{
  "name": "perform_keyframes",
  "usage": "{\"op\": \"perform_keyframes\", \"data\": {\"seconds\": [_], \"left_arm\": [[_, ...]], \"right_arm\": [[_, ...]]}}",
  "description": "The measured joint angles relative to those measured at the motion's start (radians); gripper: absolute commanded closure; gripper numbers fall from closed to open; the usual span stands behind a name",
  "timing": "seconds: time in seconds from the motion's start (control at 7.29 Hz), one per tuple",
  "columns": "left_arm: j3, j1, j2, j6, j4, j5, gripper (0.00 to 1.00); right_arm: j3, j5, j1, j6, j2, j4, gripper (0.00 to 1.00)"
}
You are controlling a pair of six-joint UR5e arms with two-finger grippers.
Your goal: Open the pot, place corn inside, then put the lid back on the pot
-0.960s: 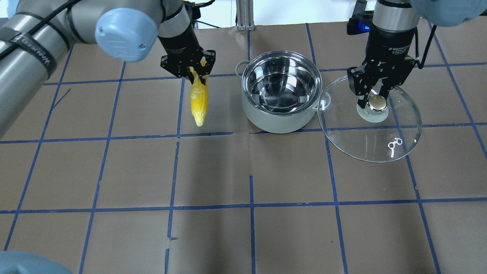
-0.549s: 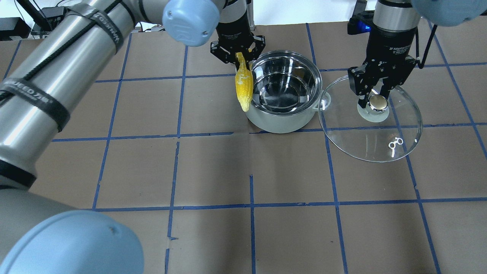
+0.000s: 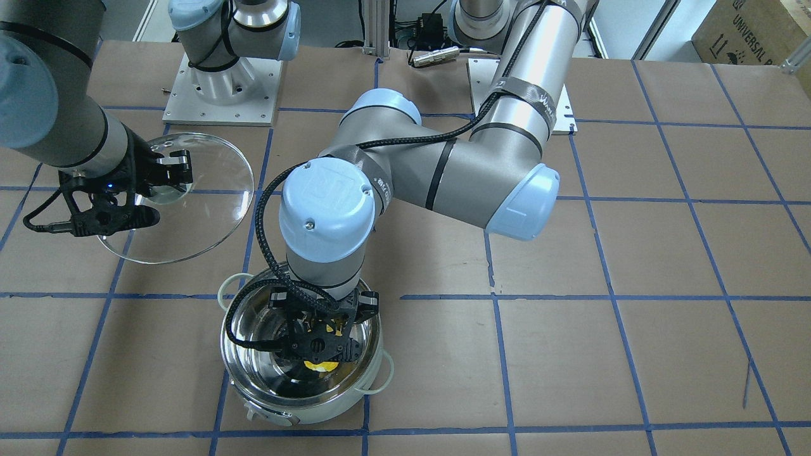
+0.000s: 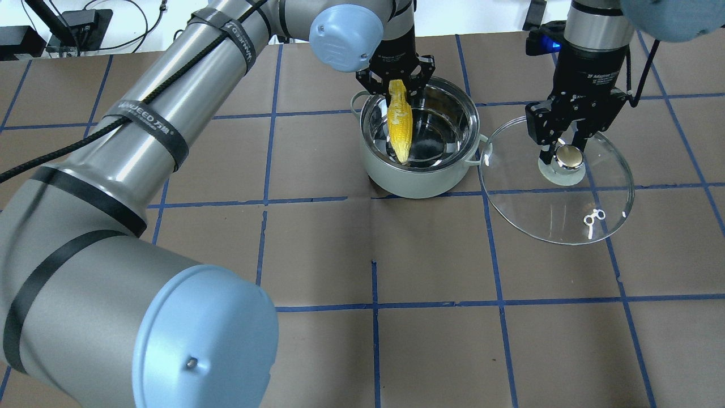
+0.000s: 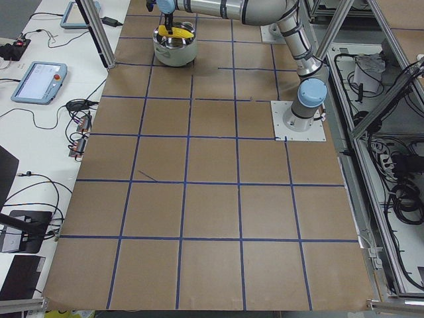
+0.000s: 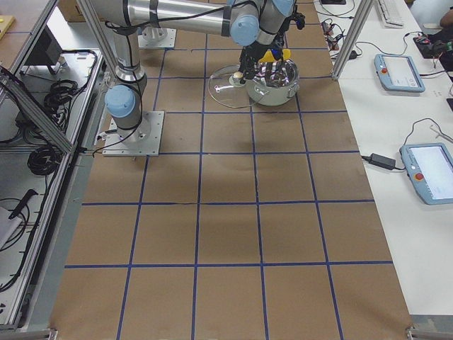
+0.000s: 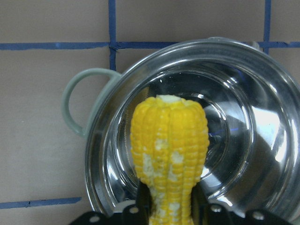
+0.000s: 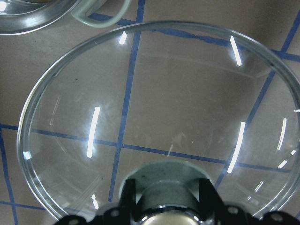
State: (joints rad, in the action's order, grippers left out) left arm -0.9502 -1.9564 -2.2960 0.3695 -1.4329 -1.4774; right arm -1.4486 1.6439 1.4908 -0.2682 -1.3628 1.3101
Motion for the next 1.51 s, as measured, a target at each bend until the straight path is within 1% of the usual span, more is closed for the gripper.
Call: {"op": "perform_keyframes", "data": {"seconds": [0.27,0.41,0.69,0.82,0.96,1.23,1.37,1.51], "left_arm": [[0.004,-0.010,-0.026,-0.003,-0.001,-0.003,0.00],[0.002,-0.008,-0.023,-0.009,-0.004,-0.007,0.00],[-0.008,0.013,0.009,-0.034,-0.015,-0.013,0.00],[-0.014,0.038,0.041,-0.069,-0.028,-0.015,0.00],[-0.025,0.068,0.080,-0.111,-0.053,-0.023,0.00],[-0.084,0.145,0.199,-0.224,-0.137,-0.077,0.00],[-0.145,0.192,0.279,-0.288,-0.162,-0.092,0.00],[-0.230,0.243,0.371,-0.348,-0.169,-0.096,0.00]], "right_arm": [[-0.002,-0.001,-0.004,0.001,0.000,0.005,0.66],[-0.002,-0.001,-0.004,0.001,0.000,0.008,0.66],[0.007,-0.002,0.000,0.021,0.003,0.017,0.64],[0.033,-0.001,0.019,0.050,0.027,0.029,0.64],[0.082,0.004,0.055,0.073,0.068,0.034,0.64],[0.223,0.016,0.136,0.121,0.191,0.021,0.64],[0.293,0.018,0.172,0.141,0.254,0.012,0.64],[0.364,0.019,0.205,0.160,0.311,0.000,0.64]]}}
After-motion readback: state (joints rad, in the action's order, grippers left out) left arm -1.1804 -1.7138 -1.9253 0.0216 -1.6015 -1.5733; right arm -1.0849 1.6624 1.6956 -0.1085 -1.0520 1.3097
